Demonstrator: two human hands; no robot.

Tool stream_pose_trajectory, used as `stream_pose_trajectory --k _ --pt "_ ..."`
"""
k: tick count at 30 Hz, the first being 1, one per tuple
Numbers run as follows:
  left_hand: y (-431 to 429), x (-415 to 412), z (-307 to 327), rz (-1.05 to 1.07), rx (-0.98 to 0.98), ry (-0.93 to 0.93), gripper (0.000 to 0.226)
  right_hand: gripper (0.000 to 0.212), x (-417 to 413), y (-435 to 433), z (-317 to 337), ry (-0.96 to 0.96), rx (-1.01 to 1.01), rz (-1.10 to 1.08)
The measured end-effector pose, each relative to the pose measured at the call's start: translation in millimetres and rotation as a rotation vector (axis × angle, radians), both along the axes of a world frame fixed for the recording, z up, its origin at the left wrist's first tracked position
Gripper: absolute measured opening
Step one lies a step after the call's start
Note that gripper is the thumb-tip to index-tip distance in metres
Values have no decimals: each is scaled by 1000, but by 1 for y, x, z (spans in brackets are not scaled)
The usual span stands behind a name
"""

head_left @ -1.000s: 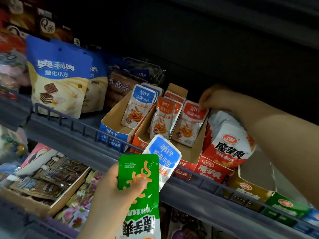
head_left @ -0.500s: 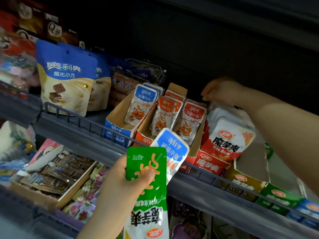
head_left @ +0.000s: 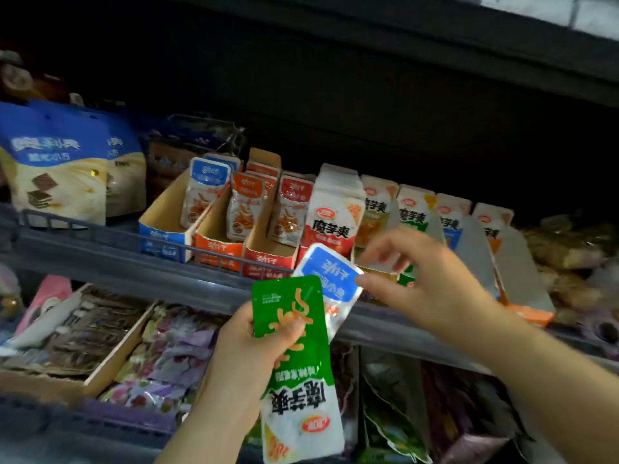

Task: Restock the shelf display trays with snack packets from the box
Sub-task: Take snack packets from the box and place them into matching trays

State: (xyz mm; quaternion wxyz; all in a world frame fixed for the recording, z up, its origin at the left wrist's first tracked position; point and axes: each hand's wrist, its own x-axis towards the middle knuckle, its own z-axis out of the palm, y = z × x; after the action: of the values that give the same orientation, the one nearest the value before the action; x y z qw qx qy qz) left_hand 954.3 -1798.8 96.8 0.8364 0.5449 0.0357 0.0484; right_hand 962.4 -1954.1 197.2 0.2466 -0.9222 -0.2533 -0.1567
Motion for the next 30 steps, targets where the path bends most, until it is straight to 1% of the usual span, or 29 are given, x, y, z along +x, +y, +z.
stream_pose_trajectory --k 2,4,6,8,9,11,13,14,17,21,23,25,26,30 --pt "-15 1 -3 26 -96 38 10 20 -13 -24 -35 132 215 -139" --pt "-28 2 -5 57 -148 58 7 21 -27 -40 -72 388 340 -224" --pt "-43 2 -6 69 -174 64 6 31 -41 -48 -102 652 440 -187" --pt "-56 2 -7 63 -196 83 5 47 -51 -49 -121 806 519 -140" --pt "-61 2 -8 55 -203 95 5 47 -53 -49 -126 847 563 -145" --pt "-71 3 -12 41 -202 107 6 29 -54 -52 -129 862 621 -186" --pt "-77 4 -14 32 -191 114 7 13 -51 -56 -126 832 677 -246" --pt "-80 4 -13 29 -184 115 9 10 -50 -58 -124 820 731 -274" --pt "-86 5 -13 6 -186 100 10 13 -48 -66 -119 781 919 -313" --pt "-87 7 -13 -36 -200 93 9 6 -44 -79 -114 698 1151 -351" --pt "-88 6 -13 -50 -185 88 8 6 -42 -84 -110 664 1209 -403" --pt "-91 6 -15 -32 -160 81 9 6 -39 -87 -105 644 1205 -421" --pt "-92 6 -16 -17 -146 76 9 5 -38 -88 -102 636 1169 -405" --pt "-92 9 -18 -39 -163 59 9 10 -34 -94 -78 554 931 -331"
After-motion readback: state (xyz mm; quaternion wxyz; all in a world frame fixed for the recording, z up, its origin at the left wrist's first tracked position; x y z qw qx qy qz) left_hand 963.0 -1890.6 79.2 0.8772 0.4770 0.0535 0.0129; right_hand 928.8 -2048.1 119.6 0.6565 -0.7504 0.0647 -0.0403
